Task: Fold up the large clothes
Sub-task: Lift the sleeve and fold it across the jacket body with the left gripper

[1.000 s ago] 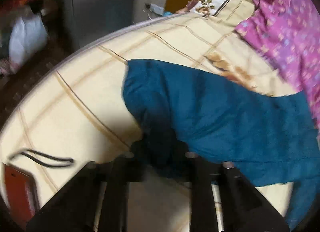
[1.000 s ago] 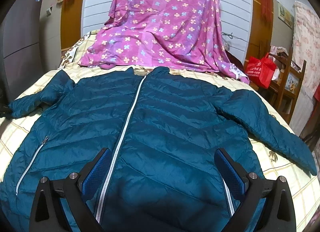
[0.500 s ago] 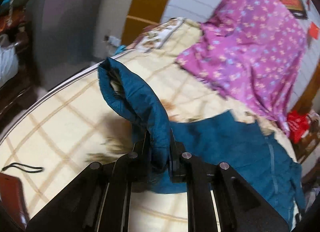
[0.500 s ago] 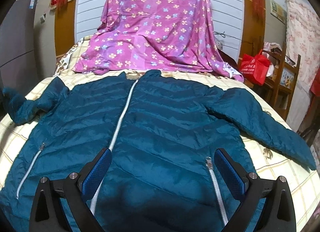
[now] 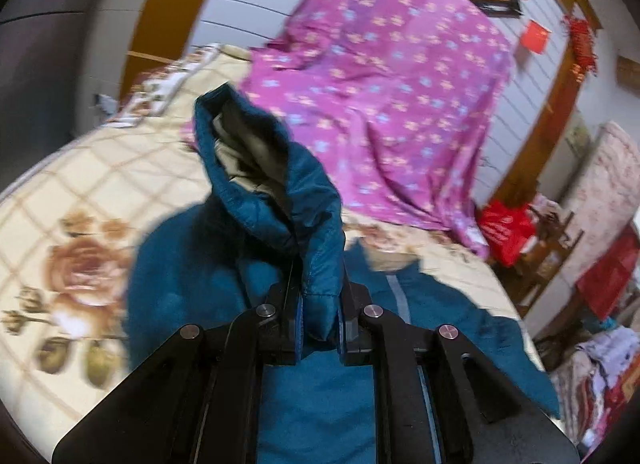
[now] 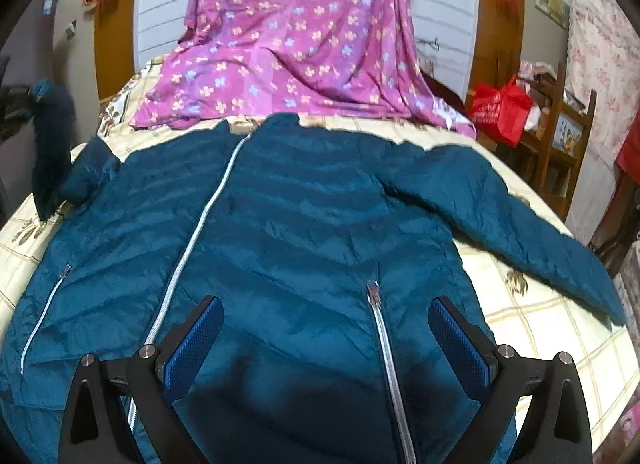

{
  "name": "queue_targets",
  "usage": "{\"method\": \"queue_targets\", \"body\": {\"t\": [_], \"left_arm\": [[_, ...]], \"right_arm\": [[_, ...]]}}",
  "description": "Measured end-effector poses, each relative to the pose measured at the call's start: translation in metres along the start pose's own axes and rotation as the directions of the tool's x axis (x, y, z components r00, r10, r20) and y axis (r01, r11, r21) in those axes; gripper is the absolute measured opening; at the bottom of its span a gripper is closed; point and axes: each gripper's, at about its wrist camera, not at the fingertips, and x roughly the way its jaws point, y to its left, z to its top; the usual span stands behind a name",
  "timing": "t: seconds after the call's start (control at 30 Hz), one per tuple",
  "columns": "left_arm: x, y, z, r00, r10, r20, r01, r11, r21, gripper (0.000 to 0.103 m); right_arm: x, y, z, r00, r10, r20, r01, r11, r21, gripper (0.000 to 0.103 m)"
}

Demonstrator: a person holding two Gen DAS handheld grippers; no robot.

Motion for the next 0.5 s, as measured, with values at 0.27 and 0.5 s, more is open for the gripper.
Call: {"method": "queue_targets", "body": {"t": [0.27,0.5], "left_arm": [[0.056,-0.103,-0.017,0.987,-0.150,-0.060,0.153,0.987,0.049,0.010],[0.109,-0.165,-0.054,0.955,-0.255,-0.150,0.266,0.963,0.053,0.010]], "right_arm": [[-0.001,-0.015,-0.001,0.999,0.017,-0.027,-0.016,0.999,0.032,0.102],[-0.003,-0.026,-0.004,0.999,0.012,-0.036,-0.011,0.999,0.034,0.102]]}}
